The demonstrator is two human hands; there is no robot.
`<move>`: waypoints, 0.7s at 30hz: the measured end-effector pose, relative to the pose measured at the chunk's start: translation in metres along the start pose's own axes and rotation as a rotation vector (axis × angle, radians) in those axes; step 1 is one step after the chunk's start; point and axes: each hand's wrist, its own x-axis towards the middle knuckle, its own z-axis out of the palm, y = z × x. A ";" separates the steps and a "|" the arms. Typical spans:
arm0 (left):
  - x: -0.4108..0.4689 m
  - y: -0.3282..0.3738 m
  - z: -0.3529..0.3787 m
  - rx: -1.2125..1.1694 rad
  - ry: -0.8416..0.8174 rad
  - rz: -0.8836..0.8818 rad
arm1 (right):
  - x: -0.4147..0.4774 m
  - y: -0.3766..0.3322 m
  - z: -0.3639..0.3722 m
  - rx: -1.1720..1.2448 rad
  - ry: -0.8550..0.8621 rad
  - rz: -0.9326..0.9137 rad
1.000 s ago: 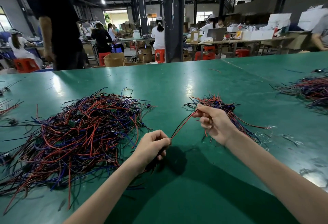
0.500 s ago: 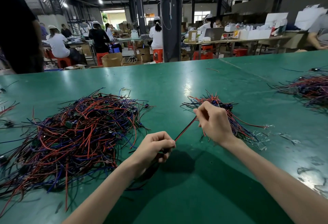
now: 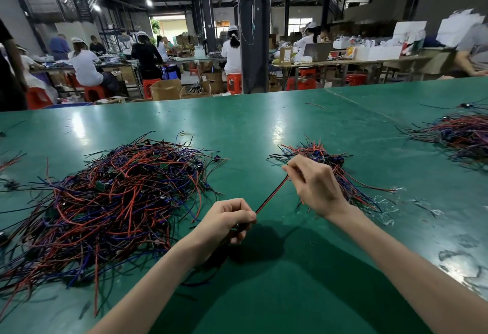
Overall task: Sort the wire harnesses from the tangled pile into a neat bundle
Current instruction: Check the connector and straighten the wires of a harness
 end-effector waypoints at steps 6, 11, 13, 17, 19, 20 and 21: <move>0.001 0.000 0.002 0.046 -0.012 0.032 | 0.011 -0.006 -0.006 0.930 0.028 0.897; -0.001 0.002 0.006 0.076 -0.028 0.070 | 0.014 -0.004 -0.010 1.493 -0.036 1.321; -0.002 0.000 0.009 0.086 -0.041 0.075 | 0.014 -0.004 -0.010 1.546 -0.053 1.388; -0.003 -0.002 0.010 0.064 -0.027 0.069 | 0.014 -0.006 -0.009 1.144 -0.015 1.169; -0.003 -0.001 0.009 0.056 -0.017 0.066 | 0.011 -0.006 -0.007 0.868 0.030 0.950; -0.003 0.000 0.009 0.049 -0.019 0.063 | 0.010 -0.006 -0.006 0.767 0.047 0.857; -0.003 0.000 0.010 0.043 -0.022 0.061 | 0.009 -0.005 -0.006 0.699 0.061 0.789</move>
